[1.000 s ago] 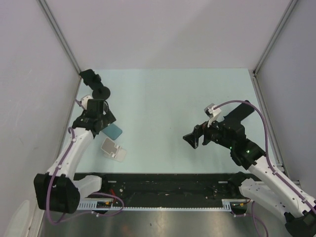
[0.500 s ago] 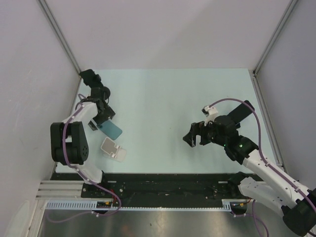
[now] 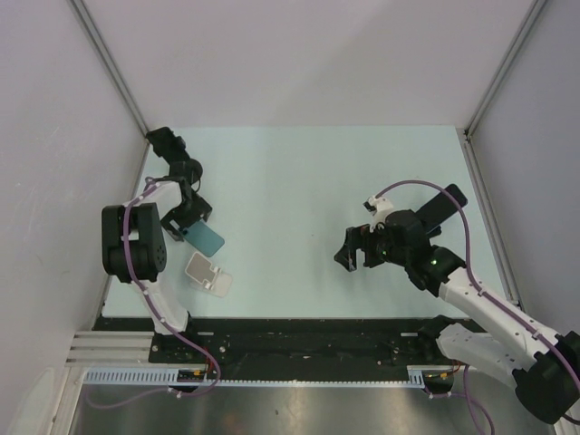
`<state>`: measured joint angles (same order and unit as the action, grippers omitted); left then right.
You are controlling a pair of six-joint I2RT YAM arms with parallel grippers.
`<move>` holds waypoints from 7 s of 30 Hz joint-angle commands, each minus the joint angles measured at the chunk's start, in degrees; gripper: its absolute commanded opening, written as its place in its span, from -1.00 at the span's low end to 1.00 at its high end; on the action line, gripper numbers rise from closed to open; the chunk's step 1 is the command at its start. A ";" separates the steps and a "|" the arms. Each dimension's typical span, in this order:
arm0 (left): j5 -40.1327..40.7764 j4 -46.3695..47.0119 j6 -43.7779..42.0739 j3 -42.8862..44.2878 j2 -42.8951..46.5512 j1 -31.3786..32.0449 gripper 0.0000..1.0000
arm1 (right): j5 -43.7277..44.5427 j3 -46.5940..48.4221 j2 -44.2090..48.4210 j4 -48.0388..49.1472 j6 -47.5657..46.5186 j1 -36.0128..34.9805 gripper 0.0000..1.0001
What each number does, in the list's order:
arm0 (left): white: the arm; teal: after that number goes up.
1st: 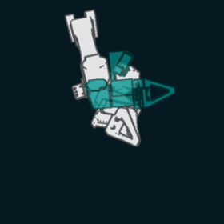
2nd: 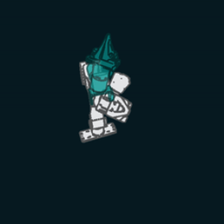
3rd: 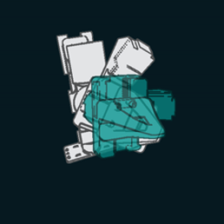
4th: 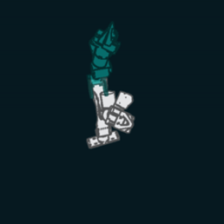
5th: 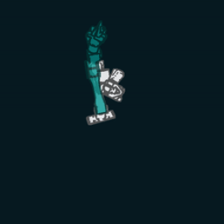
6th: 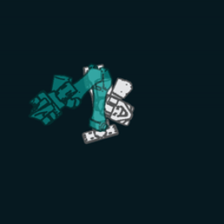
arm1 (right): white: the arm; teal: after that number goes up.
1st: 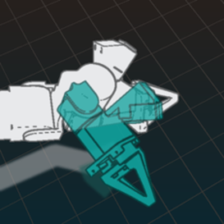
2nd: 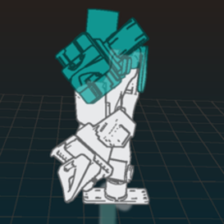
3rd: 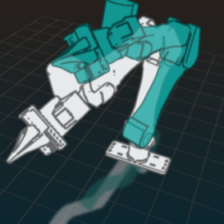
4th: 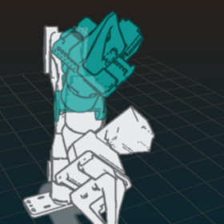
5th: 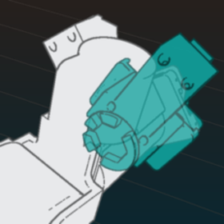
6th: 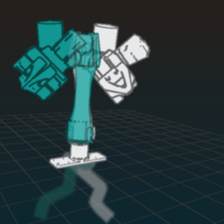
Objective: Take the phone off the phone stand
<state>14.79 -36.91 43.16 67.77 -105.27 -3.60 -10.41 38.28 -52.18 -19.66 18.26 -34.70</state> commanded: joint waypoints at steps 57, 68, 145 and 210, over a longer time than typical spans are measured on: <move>-14.35 -0.45 4.74 10.02 0.24 35.58 -0.61 | -12.43 -1.63 -38.33 42.76 21.46 -2.66 1.00; -17.77 -0.36 5.36 8.87 1.48 38.14 -0.62 | -13.40 -1.63 -49.94 57.09 24.80 -5.38 0.71; -22.78 12.29 3.87 4.04 23.44 44.64 -0.99 | 49.98 13.66 -18.66 4.37 -3.15 -35.80 1.00; -43.62 42.63 -8.78 -13.19 39.35 37.00 0.54 | 26.85 17.88 -13.73 7.27 -16.86 -17.60 -1.00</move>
<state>-31.16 2.98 38.15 54.52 -68.97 33.41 14.15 53.39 -65.41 -11.77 0.80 -53.58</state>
